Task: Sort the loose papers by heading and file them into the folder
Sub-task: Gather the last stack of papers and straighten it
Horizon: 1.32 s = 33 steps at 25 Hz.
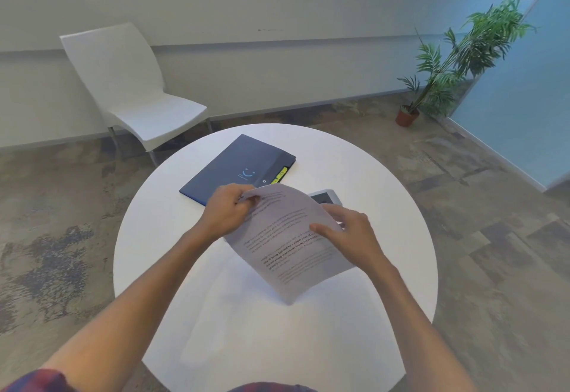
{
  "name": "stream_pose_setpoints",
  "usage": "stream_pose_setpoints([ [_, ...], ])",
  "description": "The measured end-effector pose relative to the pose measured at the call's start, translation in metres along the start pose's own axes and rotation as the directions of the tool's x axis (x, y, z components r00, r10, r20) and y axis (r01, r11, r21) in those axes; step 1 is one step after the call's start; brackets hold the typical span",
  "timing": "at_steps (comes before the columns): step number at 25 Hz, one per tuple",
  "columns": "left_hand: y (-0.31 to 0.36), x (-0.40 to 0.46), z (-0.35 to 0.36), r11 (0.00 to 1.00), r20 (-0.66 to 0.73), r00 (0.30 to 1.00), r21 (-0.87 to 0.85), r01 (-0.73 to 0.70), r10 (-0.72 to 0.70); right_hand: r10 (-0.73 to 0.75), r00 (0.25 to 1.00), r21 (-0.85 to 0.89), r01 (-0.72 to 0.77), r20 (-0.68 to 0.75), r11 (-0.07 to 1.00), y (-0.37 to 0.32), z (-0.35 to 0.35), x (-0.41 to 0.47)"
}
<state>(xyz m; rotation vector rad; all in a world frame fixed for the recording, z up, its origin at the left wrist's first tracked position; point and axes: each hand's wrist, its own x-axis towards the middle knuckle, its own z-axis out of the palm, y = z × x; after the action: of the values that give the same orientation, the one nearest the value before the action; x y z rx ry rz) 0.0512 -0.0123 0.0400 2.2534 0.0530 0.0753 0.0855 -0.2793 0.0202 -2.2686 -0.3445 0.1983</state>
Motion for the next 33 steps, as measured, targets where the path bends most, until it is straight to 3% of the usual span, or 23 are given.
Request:
stream_pose_setpoints([
  [5, 0.007, 0.013, -0.01, 1.0, 0.008, 1.0, 0.02, -0.022, 0.021, 0.02, 0.997, 0.224, -0.036, 0.074, 0.974, 0.0, -0.001, 0.007],
  [8, -0.002, 0.017, -0.02, 0.97, -0.115, 0.985, -0.223, 0.099, -0.127, 0.092, 0.995, 0.39, -0.093, 0.021, 0.916, 0.007, -0.004, 0.004],
  [10, -0.014, 0.019, -0.024, 0.879, -0.165, 0.943, -0.437, 0.192, -0.288, 0.164, 0.986, 0.527, -0.137, -0.004, 0.839, 0.011, -0.007, 0.001],
  [12, -0.02, 0.013, -0.019, 0.793, -0.076, 0.924, -0.543, 0.276, -0.374, 0.227, 0.974, 0.634, -0.166, -0.016, 0.756, 0.015, -0.006, -0.001],
  [16, -0.014, -0.026, 0.037, 0.613, 0.292, 0.892, -0.65, 0.449, -0.345, 0.339, 0.941, 0.771, -0.203, -0.018, 0.604, 0.018, 0.002, 0.0],
  [18, -0.013, -0.043, 0.063, 0.528, 0.345, 0.863, -0.686, 0.501, -0.37, 0.393, 0.919, 0.78, -0.228, -0.025, 0.583, 0.021, 0.008, 0.003],
  [23, -0.024, -0.038, 0.078, 0.563, 0.306, 0.859, -0.656, 0.503, -0.41, 0.479, 0.877, 0.788, -0.313, 0.026, 0.53, 0.038, 0.019, 0.003],
  [27, -0.031, -0.023, 0.078, 0.524, 0.418, 0.78, -0.58, 0.623, -0.466, 0.481, 0.866, 0.768, -0.4, 0.137, 0.5, 0.055, 0.029, -0.007],
  [33, -0.047, 0.007, 0.089, 0.462, 0.534, 0.661, -0.473, 0.751, -0.527, 0.524, 0.836, 0.776, -0.437, 0.164, 0.454, 0.079, 0.039, -0.011],
])
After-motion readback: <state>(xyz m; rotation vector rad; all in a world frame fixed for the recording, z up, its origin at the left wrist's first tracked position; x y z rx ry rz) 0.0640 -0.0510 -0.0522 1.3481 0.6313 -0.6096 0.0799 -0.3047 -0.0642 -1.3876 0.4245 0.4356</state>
